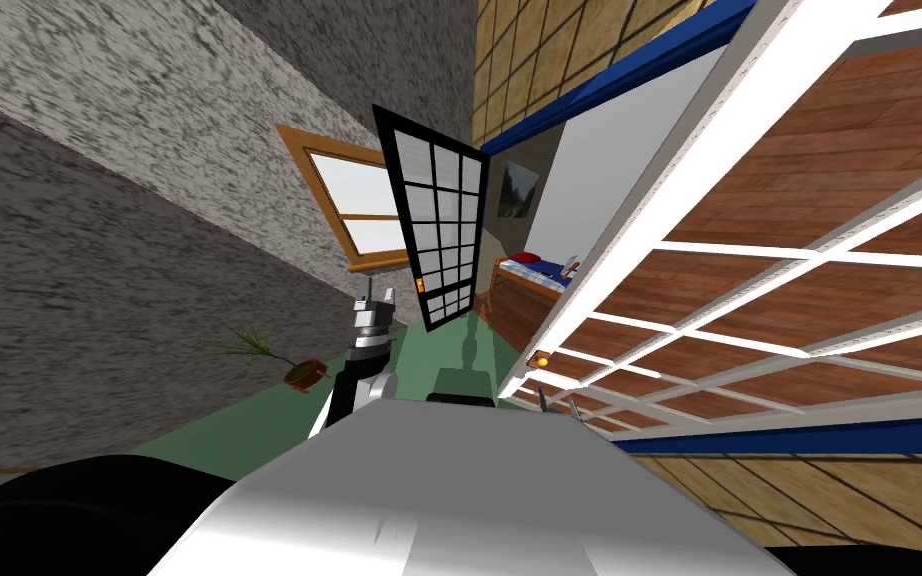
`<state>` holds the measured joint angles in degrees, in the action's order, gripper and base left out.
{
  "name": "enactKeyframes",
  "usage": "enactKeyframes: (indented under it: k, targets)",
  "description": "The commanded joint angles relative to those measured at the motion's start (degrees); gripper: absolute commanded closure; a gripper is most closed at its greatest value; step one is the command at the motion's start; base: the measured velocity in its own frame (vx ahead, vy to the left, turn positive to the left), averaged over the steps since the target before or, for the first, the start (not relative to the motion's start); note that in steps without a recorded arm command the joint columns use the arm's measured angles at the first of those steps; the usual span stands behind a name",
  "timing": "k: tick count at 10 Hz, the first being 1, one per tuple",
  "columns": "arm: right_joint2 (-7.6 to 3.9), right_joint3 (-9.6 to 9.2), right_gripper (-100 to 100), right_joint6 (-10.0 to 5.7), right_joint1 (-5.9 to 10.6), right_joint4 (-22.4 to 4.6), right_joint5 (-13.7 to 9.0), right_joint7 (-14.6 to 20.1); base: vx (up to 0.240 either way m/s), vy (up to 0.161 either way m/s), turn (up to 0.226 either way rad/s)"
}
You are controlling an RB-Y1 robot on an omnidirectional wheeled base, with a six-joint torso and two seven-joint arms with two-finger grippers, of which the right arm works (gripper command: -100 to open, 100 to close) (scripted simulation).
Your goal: Pull the door open
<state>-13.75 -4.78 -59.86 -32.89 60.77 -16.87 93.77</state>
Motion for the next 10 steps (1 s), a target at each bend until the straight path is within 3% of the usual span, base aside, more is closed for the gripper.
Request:
enactKeyframes:
  k: [1,4,5,6,10]
  targets:
    - [-0.58,1.01,-100,0.26,1.63,-1.4,-0.8,0.6,0.182,-0.021,0.143]
    - [-1.53,2.76,-100,0.64,4.52,-4.2,-2.3,1.6,0.232,-0.013,0.112]
    - [-1.25,2.31,-100,0.15,4.00,-4.0,-1.9,1.4,0.106,-0.005,0.011]
    - [-1.25,2.31,100,0.15,4.00,-4.0,-1.9,1.4,-0.016,0.002,-0.026]
    - [-1.25,2.31,100,0.15,4.00,-4.0,-1.9,1.4,-0.024,-0.002,0.007]
